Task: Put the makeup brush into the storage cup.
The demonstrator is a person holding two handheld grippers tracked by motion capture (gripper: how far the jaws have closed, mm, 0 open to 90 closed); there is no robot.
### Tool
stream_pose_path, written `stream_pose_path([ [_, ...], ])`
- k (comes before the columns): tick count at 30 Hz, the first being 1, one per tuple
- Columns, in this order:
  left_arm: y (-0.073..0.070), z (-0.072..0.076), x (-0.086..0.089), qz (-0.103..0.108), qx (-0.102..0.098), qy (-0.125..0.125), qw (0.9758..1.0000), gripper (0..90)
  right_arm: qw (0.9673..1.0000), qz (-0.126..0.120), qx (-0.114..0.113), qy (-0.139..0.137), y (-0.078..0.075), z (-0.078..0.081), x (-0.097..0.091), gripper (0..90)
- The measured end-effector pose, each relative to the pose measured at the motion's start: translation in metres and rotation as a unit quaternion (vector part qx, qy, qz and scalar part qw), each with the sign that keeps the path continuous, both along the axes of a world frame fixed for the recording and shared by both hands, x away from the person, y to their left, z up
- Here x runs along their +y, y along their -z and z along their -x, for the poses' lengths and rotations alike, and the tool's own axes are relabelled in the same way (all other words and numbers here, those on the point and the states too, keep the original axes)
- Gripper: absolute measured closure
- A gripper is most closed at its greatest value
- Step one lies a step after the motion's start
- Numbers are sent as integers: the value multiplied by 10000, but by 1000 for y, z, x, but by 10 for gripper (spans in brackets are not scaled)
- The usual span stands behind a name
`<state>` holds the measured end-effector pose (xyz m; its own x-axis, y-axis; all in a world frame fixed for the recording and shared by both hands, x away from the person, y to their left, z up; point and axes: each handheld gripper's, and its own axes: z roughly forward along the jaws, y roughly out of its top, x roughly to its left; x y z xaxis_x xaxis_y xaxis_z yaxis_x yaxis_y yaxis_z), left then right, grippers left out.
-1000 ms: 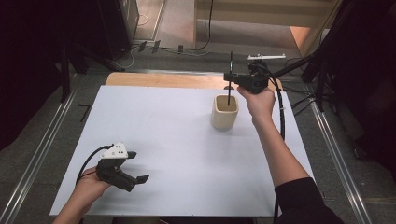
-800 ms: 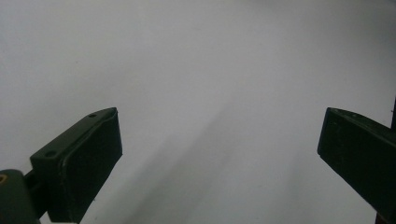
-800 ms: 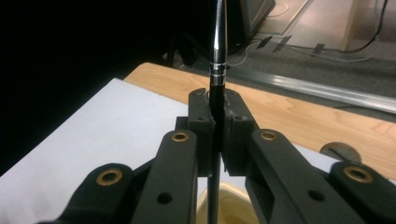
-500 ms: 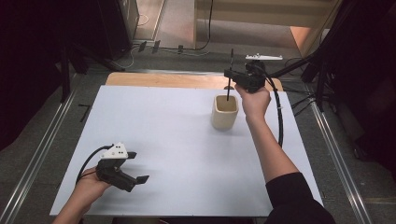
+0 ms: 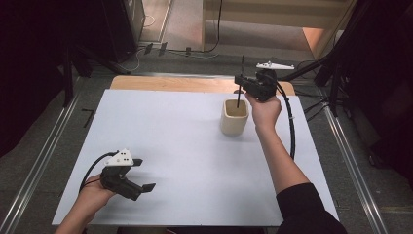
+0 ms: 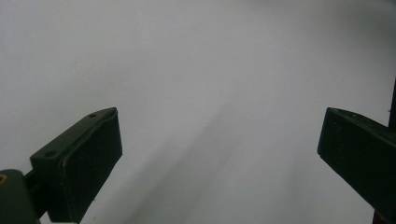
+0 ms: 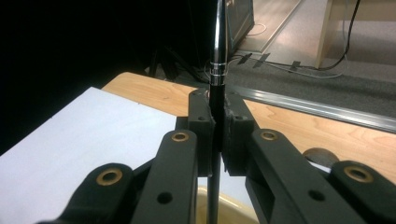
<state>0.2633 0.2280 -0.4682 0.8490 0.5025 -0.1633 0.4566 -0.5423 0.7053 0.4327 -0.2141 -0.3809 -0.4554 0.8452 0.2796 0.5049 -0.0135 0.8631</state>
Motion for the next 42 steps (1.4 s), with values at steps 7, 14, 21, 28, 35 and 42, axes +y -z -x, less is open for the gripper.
stream_pose_path([
  [7,0,0,1,-21,4,8,10000,0,10000,12,22,-25,10,2,1,856],
  [14,-1,0,1,-71,15,15,10000,0,10000,-26,93,-24,19,3,2,856],
  [21,0,0,1,-35,16,16,10000,1,9998,-8,172,-47,29,5,3,856],
  [28,0,-1,1,-42,15,7,10000,0,9996,31,261,-54,36,9,3,856],
  [35,0,-2,0,4,3,-2,10000,1,9993,3,293,-249,33,10,2,623],
  [42,0,-1,-1,-1,-2,13,10000,0,9991,82,244,-324,28,17,-1,390],
])
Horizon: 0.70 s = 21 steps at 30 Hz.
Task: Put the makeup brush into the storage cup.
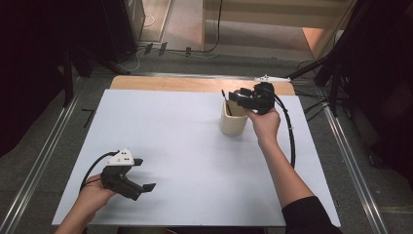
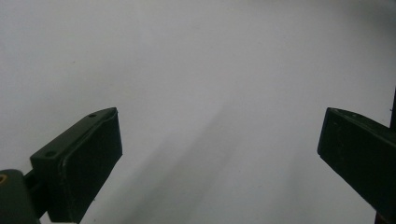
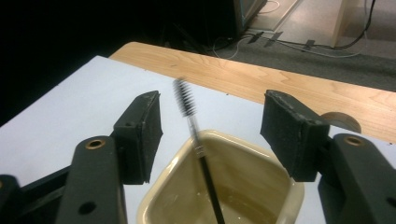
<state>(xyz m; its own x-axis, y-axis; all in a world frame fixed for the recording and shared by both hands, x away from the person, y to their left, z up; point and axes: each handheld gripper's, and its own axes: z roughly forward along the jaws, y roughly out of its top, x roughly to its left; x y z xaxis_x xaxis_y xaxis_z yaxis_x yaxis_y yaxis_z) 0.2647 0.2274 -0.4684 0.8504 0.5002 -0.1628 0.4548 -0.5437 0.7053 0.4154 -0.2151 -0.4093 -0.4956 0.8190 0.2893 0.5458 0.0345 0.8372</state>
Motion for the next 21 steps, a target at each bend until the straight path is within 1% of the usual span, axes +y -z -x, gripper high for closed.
stream_pose_path([
  [3,0,-1,0,-41,12,-1,10000,1,9999,-75,54,-68,-3,4,-1,367],
  [4,-1,-1,0,-75,24,-6,10000,0,9999,-51,45,-103,-4,5,-2,361],
  [7,1,-2,0,-16,13,3,10000,0,9998,-43,50,-203,-5,10,-1,340],
  [10,0,-2,-1,-49,16,25,10000,1,9996,14,25,-294,-6,15,-1,331],
  [12,0,-2,-1,-75,28,25,10000,1,9993,-21,42,-373,-6,19,0,327],
  [14,0,-2,-1,-102,36,30,9999,0,9989,26,72,-454,-6,22,1,313],
  [16,0,-3,-1,-59,18,33,10000,1,9987,-29,84,-510,-7,27,2,313],
  [18,1,-3,-1,-25,19,26,10000,0,9982,-151,60,-580,-7,33,3,311],
  [21,1,-3,-1,-26,29,19,10000,0,9975,-212,47,-672,-7,40,5,302],
])
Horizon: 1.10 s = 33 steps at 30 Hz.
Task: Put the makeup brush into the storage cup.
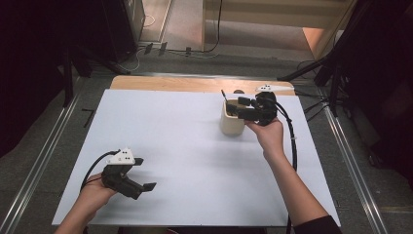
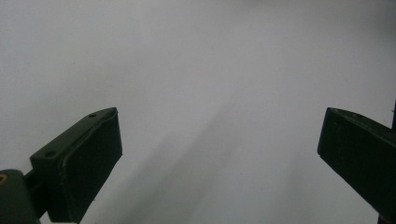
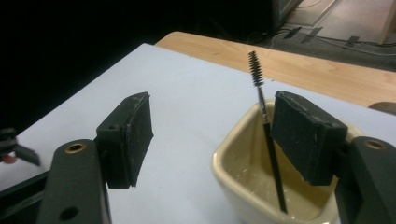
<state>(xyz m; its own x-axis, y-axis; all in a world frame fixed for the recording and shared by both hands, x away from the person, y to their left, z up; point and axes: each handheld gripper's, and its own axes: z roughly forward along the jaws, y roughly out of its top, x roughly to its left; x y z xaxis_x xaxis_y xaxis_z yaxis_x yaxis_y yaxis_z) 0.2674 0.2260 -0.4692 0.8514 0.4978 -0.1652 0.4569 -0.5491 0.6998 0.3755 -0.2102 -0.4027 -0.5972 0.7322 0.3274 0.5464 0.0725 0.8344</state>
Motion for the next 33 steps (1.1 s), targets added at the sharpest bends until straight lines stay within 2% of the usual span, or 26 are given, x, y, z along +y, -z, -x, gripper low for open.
stream_pose_path([
  [4,0,0,0,-1,-4,6,10000,0,9999,10,-91,-143,1,10,3,307],
  [9,0,0,0,-5,10,-7,10000,1,9994,-77,-27,-345,4,21,6,301],
  [14,0,-1,0,-2,10,-8,10000,1,9988,38,-66,-481,9,30,8,296],
  [21,0,-1,0,15,9,-4,10000,0,9982,281,-51,-527,18,39,12,287],
  [33,-1,-1,1,17,-3,-1,10000,0,9960,369,9,-819,31,57,20,260],
])
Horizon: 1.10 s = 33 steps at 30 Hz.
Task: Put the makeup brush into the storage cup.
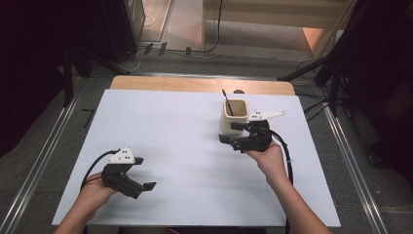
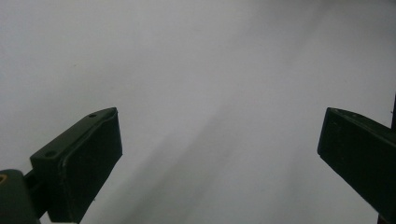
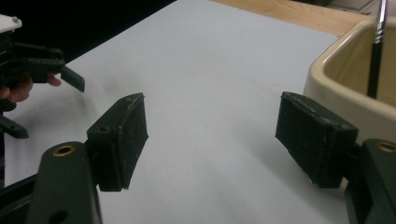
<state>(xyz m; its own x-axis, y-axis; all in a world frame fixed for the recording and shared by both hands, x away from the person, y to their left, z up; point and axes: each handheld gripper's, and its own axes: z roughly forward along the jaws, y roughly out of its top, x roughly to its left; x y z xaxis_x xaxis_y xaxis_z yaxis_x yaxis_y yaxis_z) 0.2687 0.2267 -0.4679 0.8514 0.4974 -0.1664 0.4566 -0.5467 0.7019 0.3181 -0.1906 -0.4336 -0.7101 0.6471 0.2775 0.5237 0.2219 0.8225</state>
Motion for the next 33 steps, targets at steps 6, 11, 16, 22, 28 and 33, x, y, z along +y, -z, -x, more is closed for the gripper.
stream_pose_path([
  [6,0,0,0,0,-2,1,10000,1,9999,8,50,-148,7,11,-1,234],
  [11,0,-1,0,4,-4,-4,10000,1,9997,162,68,-166,11,19,-2,218],
  [16,0,-1,0,5,-3,-12,10000,0,9991,309,169,-251,15,26,-2,196],
  [22,-1,-1,1,-19,-2,-18,10000,0,9986,393,193,-298,19,34,-3,195],
  [28,0,-2,1,-4,-6,-18,10000,0,9983,460,244,-256,21,41,-9,196],
  [33,-1,-2,1,6,2,-14,10000,0,9976,554,360,-225,24,49,-15,202],
])
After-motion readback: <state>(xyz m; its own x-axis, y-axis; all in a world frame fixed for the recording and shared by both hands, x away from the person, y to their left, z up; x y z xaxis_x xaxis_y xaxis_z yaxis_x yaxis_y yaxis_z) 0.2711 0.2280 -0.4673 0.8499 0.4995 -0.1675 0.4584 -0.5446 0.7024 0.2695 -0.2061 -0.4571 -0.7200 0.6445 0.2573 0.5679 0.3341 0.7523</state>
